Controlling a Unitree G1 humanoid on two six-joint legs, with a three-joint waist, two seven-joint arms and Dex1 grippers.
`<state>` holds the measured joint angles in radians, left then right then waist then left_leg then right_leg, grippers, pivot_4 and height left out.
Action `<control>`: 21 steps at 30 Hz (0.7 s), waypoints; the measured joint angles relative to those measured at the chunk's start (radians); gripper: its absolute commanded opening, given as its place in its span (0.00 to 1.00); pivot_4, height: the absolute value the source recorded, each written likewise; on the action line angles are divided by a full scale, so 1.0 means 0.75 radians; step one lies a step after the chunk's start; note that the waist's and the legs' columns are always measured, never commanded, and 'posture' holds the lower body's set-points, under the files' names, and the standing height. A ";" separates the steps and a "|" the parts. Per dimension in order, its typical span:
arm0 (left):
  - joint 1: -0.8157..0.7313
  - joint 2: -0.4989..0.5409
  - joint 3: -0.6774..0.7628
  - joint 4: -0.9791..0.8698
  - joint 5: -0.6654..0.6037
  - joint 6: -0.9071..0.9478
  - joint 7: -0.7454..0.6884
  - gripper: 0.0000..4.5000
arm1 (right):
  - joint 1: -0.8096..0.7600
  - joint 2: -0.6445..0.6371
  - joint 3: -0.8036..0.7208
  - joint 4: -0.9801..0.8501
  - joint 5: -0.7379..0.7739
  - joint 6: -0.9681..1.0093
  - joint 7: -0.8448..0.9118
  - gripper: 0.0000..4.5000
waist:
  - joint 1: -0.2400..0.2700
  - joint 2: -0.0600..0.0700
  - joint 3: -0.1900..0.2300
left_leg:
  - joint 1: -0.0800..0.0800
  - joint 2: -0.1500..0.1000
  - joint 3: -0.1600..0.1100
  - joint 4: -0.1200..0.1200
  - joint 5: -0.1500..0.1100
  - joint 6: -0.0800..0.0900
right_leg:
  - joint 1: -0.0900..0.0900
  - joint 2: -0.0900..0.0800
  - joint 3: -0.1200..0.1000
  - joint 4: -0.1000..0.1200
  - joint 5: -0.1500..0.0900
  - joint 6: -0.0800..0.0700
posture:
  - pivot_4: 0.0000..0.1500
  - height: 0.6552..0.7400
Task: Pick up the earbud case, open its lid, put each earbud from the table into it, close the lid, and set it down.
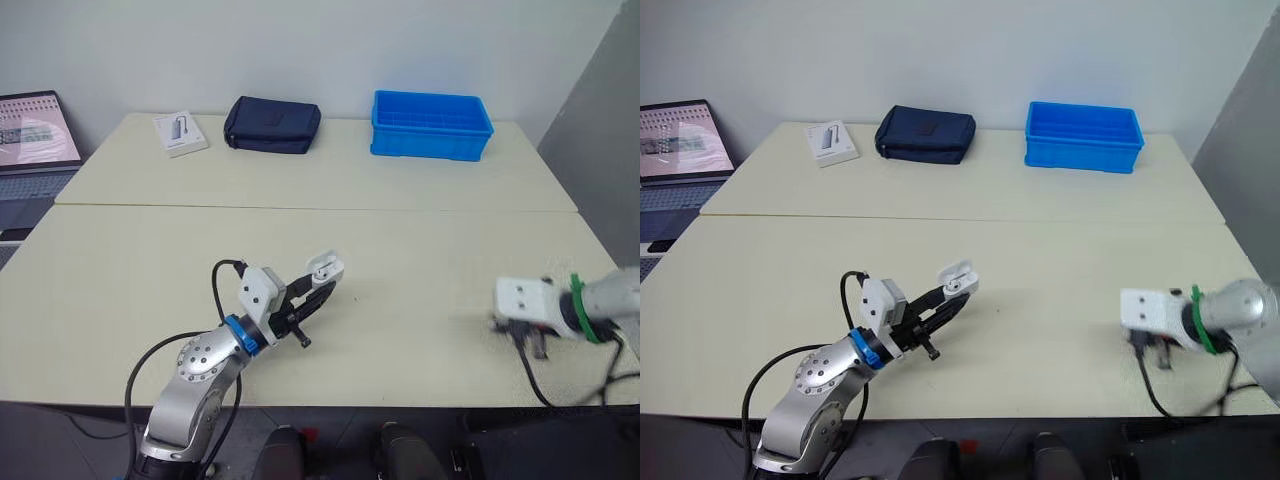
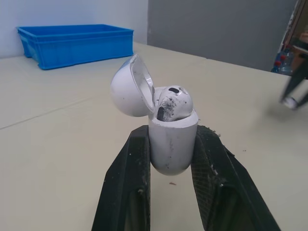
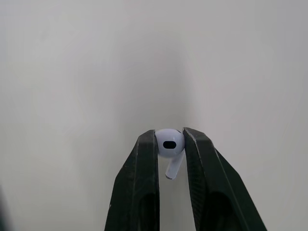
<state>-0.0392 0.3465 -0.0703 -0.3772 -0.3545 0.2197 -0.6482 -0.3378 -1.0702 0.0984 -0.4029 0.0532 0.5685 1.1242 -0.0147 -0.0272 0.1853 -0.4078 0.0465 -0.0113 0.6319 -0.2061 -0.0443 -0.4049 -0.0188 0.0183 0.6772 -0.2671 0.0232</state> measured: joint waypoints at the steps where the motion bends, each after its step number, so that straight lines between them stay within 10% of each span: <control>1: -0.014 -0.002 -0.002 0.004 0.000 -0.007 -0.001 0.17 | -0.080 0.084 -0.002 -0.006 0.026 0.022 -0.038 0.09 | -0.001 0.000 0.000 | 0.000 0.000 -0.001 0.000 0.000 0.000 | 0.000 0.000 0.000 0.000 0.000 0.001 | 1.00 0.97; 11: -0.083 -0.023 -0.004 0.063 0.001 -0.039 -0.009 0.17 | -0.293 0.889 -0.087 -0.075 0.267 0.159 -0.555 0.09 | 0.011 -0.001 0.000 | -0.006 0.000 -0.005 -0.002 0.000 0.000 | -0.002 0.000 -0.004 -0.001 0.000 0.001 | 1.00 0.97; 21: -0.114 -0.029 -0.005 0.095 0.001 -0.046 -0.023 0.17 | -0.176 1.005 -0.044 -0.101 0.327 0.131 -0.687 0.09 | 0.011 0.000 0.000 | -0.003 0.001 -0.005 -0.002 0.000 0.000 | -0.002 0.001 -0.003 0.003 0.000 0.001 | 1.00 0.97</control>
<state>-0.1251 0.3250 -0.0738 -0.3062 -0.3540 0.1854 -0.6655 -0.4702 -0.3163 0.0658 -0.4790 0.2985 0.6667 0.6087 -0.0065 -0.0274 0.1849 -0.4097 0.0472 -0.0149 0.6304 -0.2061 -0.0440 -0.4063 -0.0177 0.0157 0.6791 -0.2672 0.0237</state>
